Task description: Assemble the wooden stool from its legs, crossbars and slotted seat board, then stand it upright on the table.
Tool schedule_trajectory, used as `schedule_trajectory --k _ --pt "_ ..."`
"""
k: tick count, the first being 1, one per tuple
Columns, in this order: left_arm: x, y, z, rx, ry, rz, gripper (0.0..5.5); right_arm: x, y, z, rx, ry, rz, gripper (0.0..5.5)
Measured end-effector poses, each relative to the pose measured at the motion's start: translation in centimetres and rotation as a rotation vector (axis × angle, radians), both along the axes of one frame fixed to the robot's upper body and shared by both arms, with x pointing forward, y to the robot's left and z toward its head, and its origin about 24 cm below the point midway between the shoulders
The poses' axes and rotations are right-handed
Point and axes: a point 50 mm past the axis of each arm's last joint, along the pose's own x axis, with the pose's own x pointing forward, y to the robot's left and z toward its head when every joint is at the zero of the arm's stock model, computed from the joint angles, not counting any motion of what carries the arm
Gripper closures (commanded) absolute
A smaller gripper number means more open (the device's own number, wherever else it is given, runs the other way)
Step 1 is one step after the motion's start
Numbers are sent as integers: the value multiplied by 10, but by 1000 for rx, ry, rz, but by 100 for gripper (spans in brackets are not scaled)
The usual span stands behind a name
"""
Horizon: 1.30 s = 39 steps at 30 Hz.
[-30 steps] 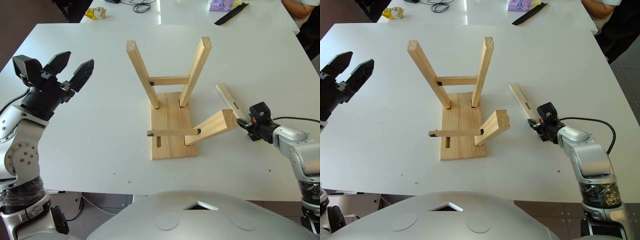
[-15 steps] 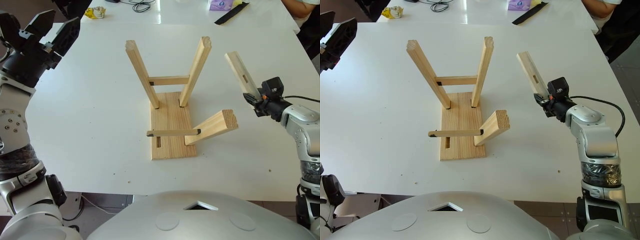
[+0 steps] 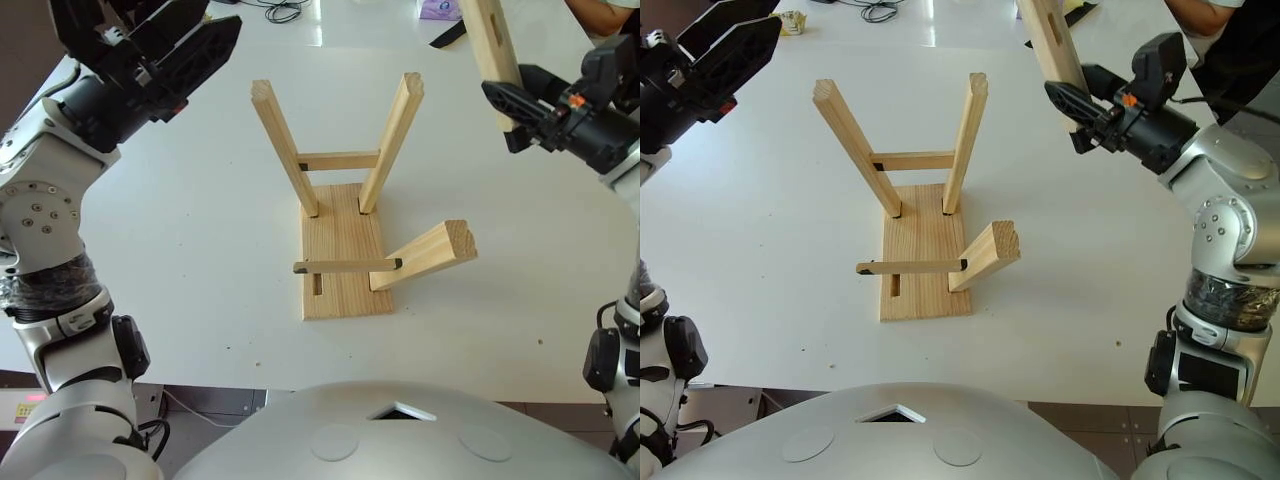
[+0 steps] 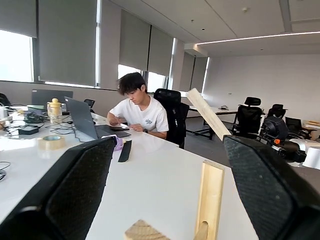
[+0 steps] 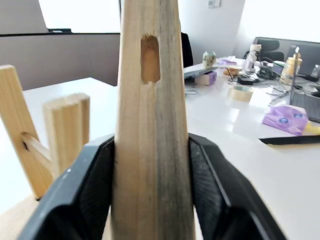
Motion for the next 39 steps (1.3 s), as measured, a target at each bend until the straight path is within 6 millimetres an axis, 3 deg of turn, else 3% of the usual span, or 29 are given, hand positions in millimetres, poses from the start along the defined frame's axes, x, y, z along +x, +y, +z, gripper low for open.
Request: schedule_trajectory --k 5,13,16,20,27,39 --pt "2 -28 -1 -12 -12 -89 197 -3 25 23 63 -51 192 345" --pt "6 -55 -2 -34 -3 -188 217 -6 58 14 48 -12 406 345" --pt "-1 -68 0 -74 7 -334 217 -12 69 13 31 -19 467 345" --pt "-9 -75 5 -99 -1 -467 217 -17 72 15 34 -29 520 345" --pt "-8 -79 8 -123 2 -528 217 -25 73 15 61 22 665 345" --pt "-15 -87 9 -103 -26 -606 217 -25 64 11 32 113 756 345"
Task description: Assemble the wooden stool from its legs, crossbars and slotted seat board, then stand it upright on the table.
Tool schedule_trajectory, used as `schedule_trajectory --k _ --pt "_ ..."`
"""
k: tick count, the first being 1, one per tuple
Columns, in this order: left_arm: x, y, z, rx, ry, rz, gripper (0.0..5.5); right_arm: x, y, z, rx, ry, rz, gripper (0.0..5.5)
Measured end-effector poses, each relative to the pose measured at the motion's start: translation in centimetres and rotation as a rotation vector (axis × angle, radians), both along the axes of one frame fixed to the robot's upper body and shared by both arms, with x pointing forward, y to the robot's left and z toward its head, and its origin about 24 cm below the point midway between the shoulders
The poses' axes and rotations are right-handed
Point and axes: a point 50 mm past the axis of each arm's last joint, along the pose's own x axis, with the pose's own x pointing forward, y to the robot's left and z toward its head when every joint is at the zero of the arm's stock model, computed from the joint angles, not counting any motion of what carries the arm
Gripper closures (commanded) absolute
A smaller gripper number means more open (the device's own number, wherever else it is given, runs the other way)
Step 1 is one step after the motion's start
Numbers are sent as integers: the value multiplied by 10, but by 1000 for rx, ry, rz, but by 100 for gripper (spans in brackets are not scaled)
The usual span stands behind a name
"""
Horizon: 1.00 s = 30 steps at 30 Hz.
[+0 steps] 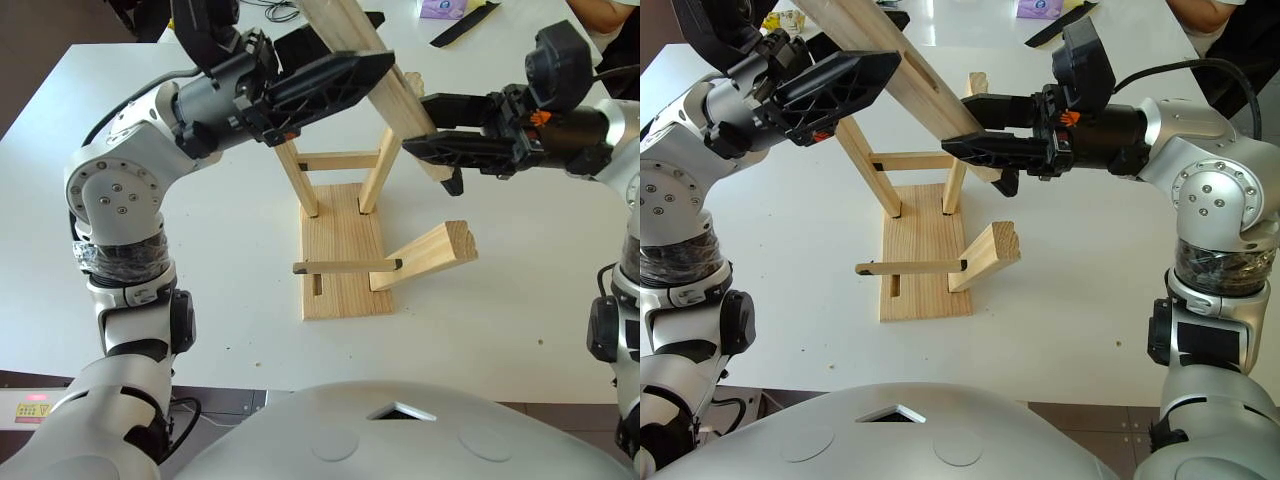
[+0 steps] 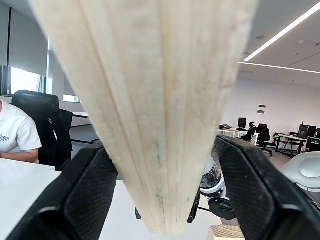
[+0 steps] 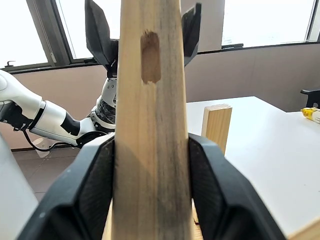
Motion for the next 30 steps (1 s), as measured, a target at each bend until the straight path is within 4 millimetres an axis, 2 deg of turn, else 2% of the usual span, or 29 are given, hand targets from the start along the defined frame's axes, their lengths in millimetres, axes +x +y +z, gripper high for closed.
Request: schedule_trajectory --k 27,30 --pt "-14 -6 -9 54 -30 -45 217 -6 0 -1 -84 6 128 345" --pt "-15 -6 -11 51 -21 -48 263 -6 0 -2 -90 9 129 345"
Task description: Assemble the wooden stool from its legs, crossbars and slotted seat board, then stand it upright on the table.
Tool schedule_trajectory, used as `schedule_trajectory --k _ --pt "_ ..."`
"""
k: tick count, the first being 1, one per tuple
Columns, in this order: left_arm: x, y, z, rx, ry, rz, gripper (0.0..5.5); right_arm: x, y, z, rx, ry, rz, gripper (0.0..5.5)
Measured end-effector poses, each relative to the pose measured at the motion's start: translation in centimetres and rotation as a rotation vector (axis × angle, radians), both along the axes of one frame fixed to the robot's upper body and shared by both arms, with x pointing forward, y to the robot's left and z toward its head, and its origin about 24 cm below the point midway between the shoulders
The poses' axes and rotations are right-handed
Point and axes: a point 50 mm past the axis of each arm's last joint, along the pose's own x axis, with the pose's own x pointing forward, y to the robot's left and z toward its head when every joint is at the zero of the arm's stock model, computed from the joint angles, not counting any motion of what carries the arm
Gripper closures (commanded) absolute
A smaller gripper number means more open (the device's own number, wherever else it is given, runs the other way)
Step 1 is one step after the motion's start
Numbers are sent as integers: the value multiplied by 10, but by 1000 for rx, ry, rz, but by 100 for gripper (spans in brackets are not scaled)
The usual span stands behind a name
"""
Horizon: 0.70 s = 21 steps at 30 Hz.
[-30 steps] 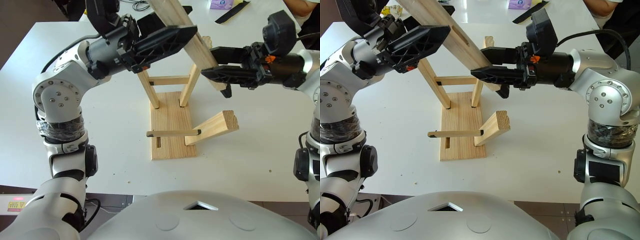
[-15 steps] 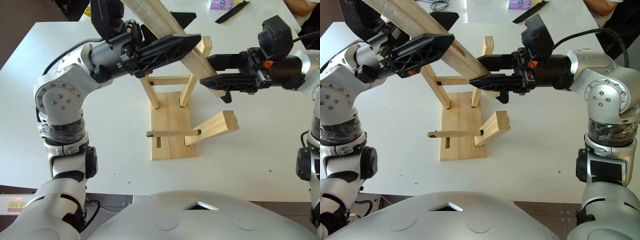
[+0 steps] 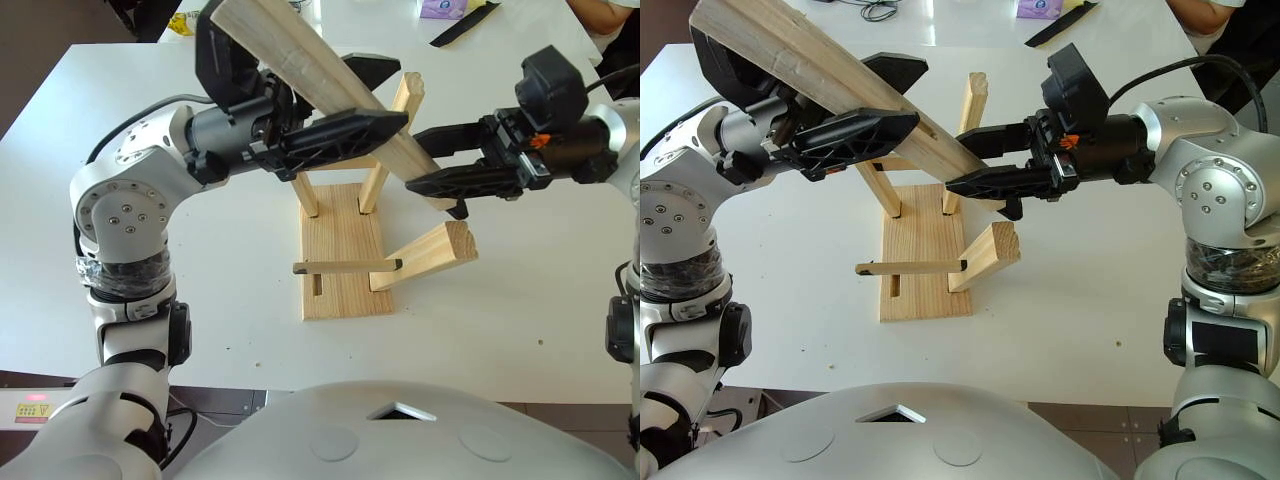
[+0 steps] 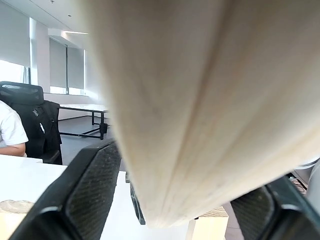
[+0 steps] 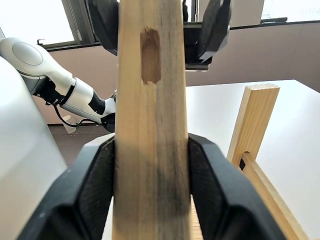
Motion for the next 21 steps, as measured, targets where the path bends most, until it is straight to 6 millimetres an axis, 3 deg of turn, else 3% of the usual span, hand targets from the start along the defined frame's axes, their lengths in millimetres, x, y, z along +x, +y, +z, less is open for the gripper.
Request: schedule_trajectory --k 5,21 --pt "-3 0 1 -10 -3 -22 325 0 0 -1 -5 3 4 345" --pt "-2 0 -4 12 10 -15 326 1 0 -4 -33 9 10 345"
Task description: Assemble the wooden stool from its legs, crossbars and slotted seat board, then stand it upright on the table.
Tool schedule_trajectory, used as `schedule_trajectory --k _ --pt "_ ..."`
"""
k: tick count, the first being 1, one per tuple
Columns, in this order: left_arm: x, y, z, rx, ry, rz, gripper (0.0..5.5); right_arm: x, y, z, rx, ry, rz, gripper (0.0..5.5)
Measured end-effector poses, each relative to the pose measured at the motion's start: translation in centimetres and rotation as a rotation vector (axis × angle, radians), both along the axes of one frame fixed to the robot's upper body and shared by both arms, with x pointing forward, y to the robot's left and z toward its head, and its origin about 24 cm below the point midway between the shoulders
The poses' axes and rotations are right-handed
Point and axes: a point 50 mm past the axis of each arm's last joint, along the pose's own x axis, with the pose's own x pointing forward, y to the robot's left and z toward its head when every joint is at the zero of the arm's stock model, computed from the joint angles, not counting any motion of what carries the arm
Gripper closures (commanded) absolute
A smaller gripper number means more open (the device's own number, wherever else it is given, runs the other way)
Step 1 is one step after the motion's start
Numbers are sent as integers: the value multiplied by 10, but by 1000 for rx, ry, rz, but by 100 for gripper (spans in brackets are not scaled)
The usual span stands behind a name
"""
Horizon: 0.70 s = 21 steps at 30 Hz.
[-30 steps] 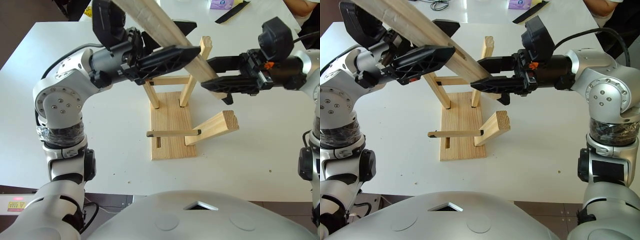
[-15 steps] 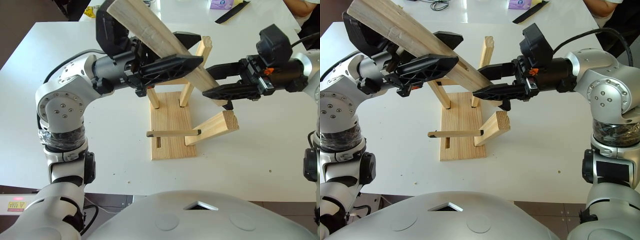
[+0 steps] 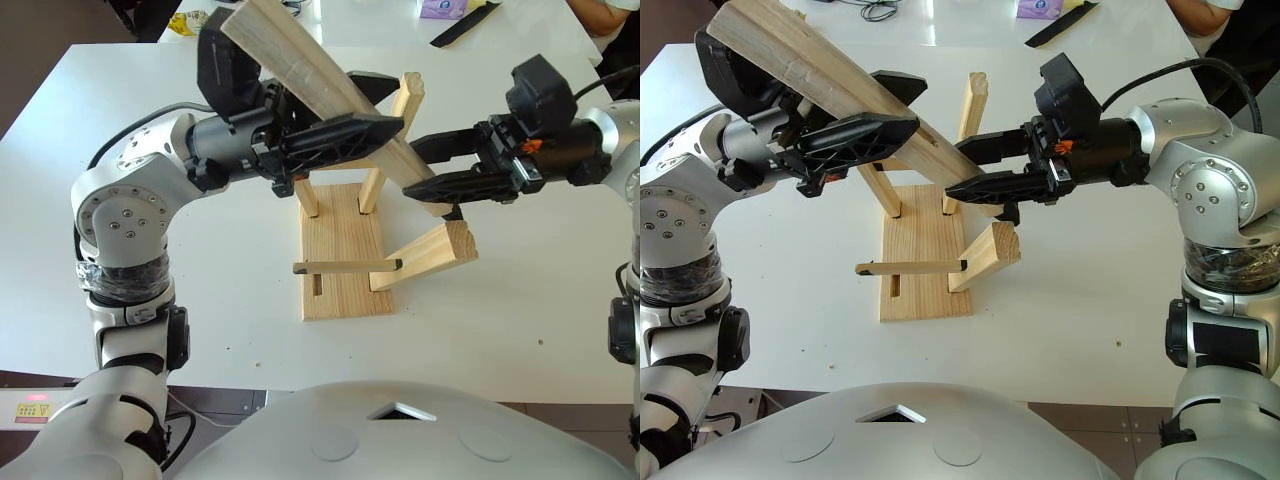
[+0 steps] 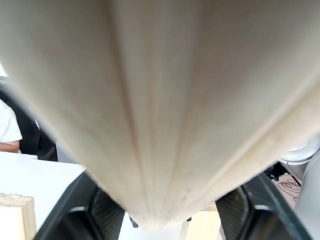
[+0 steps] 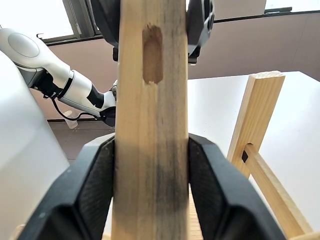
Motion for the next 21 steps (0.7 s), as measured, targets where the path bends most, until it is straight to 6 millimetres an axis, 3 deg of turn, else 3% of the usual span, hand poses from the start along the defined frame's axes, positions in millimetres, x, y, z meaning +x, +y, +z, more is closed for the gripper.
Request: schedule_trajectory --k 4,10,14,21 --pt "0 0 0 3 -2 3 327 1 0 0 -7 -11 1 345" --pt "6 3 -3 -1 16 47 345 4 3 -7 -87 -85 -4 245" --pt "10 7 -2 -21 21 76 345 4 -1 -26 -161 -90 -29 184" --pt "15 13 7 -42 4 109 345 12 -13 -39 -224 -124 -127 78"
